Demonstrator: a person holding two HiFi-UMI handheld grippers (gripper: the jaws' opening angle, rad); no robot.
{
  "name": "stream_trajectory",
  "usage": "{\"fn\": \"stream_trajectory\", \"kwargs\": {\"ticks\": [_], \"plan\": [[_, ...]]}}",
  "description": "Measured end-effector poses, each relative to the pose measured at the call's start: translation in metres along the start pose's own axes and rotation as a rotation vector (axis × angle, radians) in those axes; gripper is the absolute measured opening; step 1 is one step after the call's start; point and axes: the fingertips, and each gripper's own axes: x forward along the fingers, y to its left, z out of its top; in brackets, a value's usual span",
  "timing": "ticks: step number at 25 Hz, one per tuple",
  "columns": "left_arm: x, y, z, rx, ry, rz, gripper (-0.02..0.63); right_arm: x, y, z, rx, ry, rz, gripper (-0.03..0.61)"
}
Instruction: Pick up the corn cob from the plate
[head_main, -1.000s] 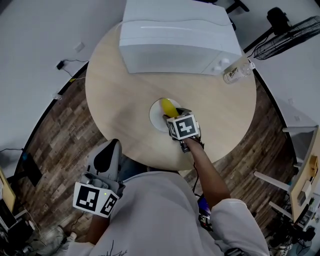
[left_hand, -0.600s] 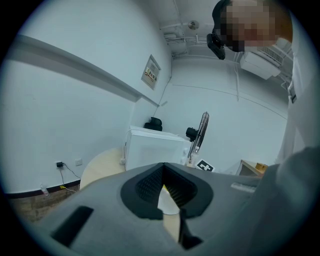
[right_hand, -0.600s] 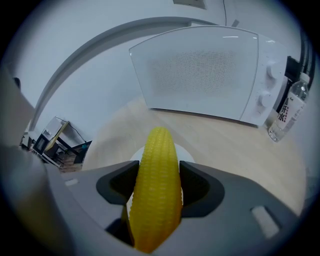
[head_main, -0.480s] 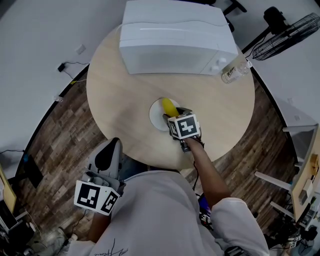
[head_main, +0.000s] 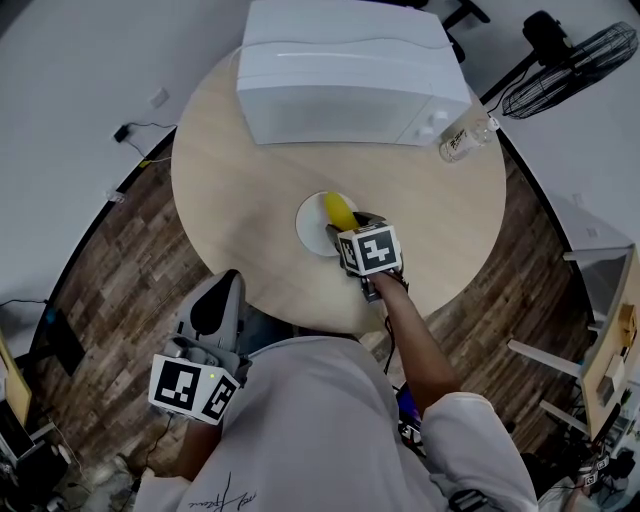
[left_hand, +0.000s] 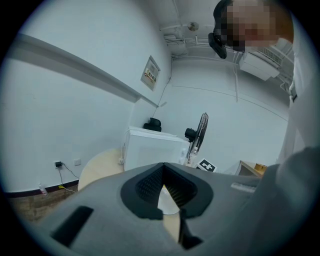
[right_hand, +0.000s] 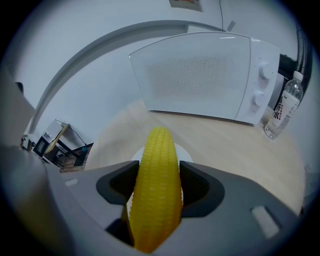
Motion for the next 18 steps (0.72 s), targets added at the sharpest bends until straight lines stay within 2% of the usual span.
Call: {"fn": "stream_trajectory", "kwargs": {"ticks": [18], "plan": [[0.003, -0.015, -0.003, -0.001, -0.007, -0.013, -0.009, -0.022, -0.003, -0.001, 0.029, -0.040, 0.026, 0.267]]}}
